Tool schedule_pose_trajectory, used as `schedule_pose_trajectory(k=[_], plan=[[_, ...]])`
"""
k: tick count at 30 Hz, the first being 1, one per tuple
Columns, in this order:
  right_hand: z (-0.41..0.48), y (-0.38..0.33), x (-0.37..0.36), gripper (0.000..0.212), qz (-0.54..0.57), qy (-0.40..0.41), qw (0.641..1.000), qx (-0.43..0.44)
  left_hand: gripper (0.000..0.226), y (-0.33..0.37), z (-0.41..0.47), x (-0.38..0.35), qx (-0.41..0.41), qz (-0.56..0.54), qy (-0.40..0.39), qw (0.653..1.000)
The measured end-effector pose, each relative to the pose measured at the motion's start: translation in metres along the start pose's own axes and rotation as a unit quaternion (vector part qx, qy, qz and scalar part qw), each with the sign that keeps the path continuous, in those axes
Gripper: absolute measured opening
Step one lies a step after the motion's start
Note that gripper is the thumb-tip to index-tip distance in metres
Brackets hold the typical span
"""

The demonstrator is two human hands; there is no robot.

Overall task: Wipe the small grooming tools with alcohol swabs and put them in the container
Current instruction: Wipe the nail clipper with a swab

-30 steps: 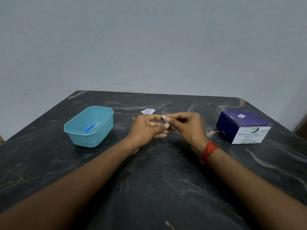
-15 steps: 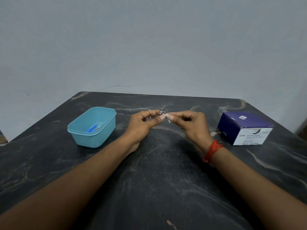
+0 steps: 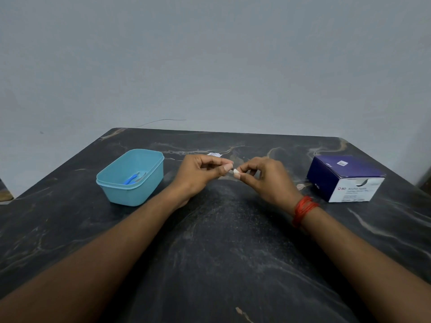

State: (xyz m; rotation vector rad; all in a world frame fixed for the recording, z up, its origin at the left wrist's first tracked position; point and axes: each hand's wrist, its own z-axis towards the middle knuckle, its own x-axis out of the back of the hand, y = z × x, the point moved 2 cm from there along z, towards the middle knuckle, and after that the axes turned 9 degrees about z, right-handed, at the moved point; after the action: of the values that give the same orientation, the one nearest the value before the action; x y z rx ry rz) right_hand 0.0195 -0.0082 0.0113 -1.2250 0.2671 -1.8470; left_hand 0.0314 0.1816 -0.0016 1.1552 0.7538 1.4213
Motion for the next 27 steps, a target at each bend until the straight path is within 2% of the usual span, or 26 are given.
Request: schedule_pose_trajectory(k=[7,15,22,27], plan=[[0.0,-0.003,-0.003,0.004,-0.007,0.019,1.0,0.018,0.012,-0.006,-0.002,-0.003,0.031,0.019,0.007,0.999],[0.0,0.005,0.002,0.013,-0.048,0.0,0.999,0.001,0.009,-0.009,0.002,0.0,0.084,-0.059,0.048,0.994],[0.002,-0.002,-0.008,0.013,-0.03,0.022,0.999,0.03,0.008,-0.007,-0.001,-0.005,0.069,-0.025,0.031,0.997],[0.002,0.005,0.0,0.012,-0.014,0.003,1.0,-0.026,0.008,-0.009,0.002,-0.002,0.094,-0.063,0.064,0.992]])
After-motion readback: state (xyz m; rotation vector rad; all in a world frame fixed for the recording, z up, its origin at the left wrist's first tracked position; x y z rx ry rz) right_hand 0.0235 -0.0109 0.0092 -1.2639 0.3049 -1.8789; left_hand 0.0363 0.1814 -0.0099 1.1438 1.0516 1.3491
